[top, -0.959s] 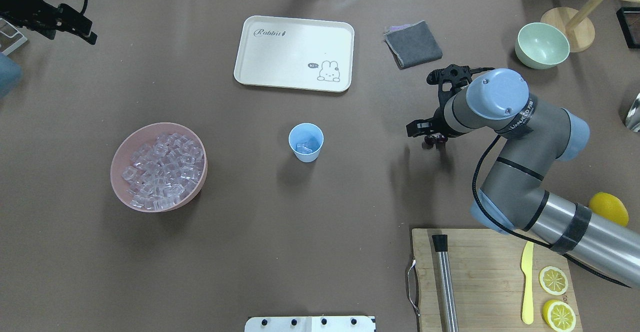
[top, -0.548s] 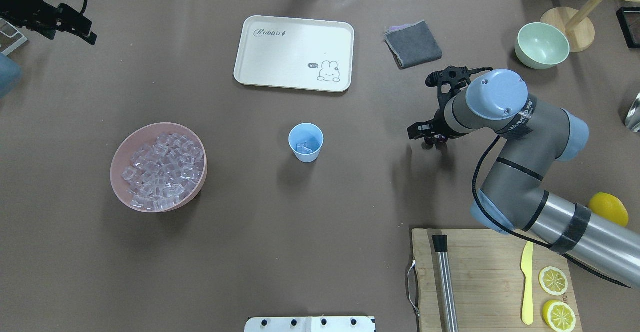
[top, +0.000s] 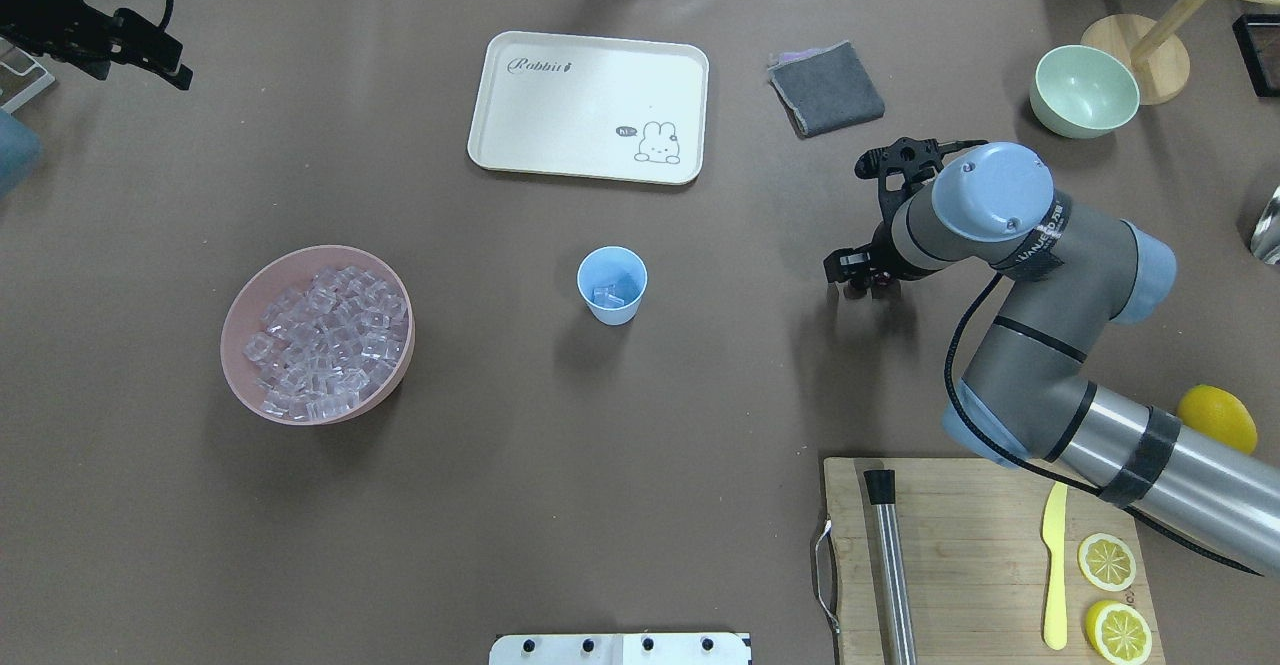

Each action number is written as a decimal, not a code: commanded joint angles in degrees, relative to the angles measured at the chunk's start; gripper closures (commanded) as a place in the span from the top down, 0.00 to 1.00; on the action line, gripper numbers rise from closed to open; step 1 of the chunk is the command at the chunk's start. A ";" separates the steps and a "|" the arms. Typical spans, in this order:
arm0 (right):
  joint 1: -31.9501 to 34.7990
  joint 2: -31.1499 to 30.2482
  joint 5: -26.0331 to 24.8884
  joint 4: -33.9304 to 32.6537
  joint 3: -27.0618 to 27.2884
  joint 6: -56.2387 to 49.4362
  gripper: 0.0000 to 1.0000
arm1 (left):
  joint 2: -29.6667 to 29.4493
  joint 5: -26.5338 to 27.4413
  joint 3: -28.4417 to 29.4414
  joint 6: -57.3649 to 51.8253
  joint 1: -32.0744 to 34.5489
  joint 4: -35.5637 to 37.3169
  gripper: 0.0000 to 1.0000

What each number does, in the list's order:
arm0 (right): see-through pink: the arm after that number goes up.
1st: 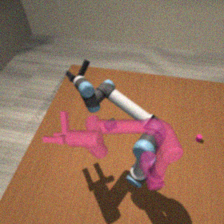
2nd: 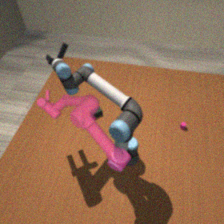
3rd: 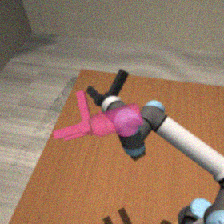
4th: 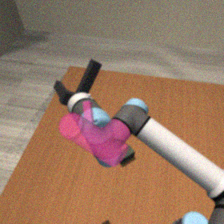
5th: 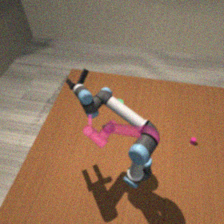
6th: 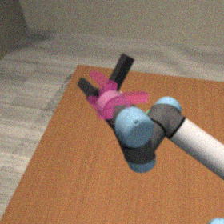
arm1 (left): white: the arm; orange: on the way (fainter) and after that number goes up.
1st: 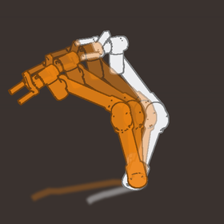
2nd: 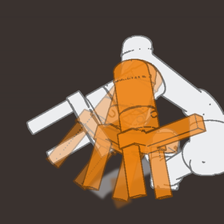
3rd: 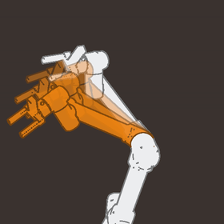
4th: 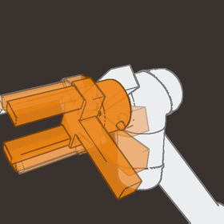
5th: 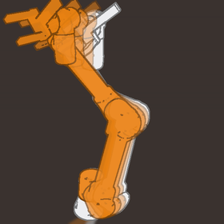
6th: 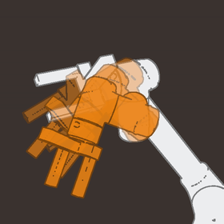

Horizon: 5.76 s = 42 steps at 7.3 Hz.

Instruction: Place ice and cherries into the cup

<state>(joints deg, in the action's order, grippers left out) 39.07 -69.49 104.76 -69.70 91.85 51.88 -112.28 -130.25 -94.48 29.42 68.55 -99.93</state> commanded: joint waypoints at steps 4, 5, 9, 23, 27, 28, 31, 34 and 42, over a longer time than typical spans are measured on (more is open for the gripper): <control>-0.84 -0.38 -0.52 0.09 -0.18 0.15 0.50 | -0.13 0.09 -0.17 0.55 -0.26 -0.09 0.98; -0.75 -0.29 -0.43 0.01 -0.10 0.15 0.38 | -0.13 0.00 -0.26 0.55 -0.35 -0.09 0.98; 2.31 0.15 3.14 -1.05 2.35 0.06 0.17 | -0.13 0.00 -0.18 0.64 -0.35 -0.09 0.98; -8.49 30.73 -3.07 -19.60 -2.73 17.20 0.04 | -0.04 0.00 0.35 0.64 -0.97 -0.18 0.98; -9.45 29.41 -4.04 -19.60 -2.73 17.37 0.63 | -0.22 0.00 0.18 0.64 -1.23 -0.18 0.98; -9.45 29.67 -4.04 -19.51 -2.56 17.81 0.66 | -0.39 -0.17 -0.17 1.42 -1.23 -0.18 0.98; -9.37 29.50 -4.04 -19.51 -2.30 18.95 0.96 | -0.30 -0.09 -0.26 1.52 -1.49 -0.27 0.98; 1.22 15.26 5.57 -19.51 11.44 8.05 0.98 | 2.06 0.09 0.26 -2.33 -0.88 -0.61 0.98; 42.30 -16.80 33.05 -19.51 8.45 -60.88 0.98 | 7.25 -3.16 16.57 -40.03 18.63 1.50 0.98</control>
<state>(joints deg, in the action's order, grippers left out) 78.68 -83.72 137.67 -89.36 102.79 -1.23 -105.08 -133.45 -82.94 -5.66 85.40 -98.11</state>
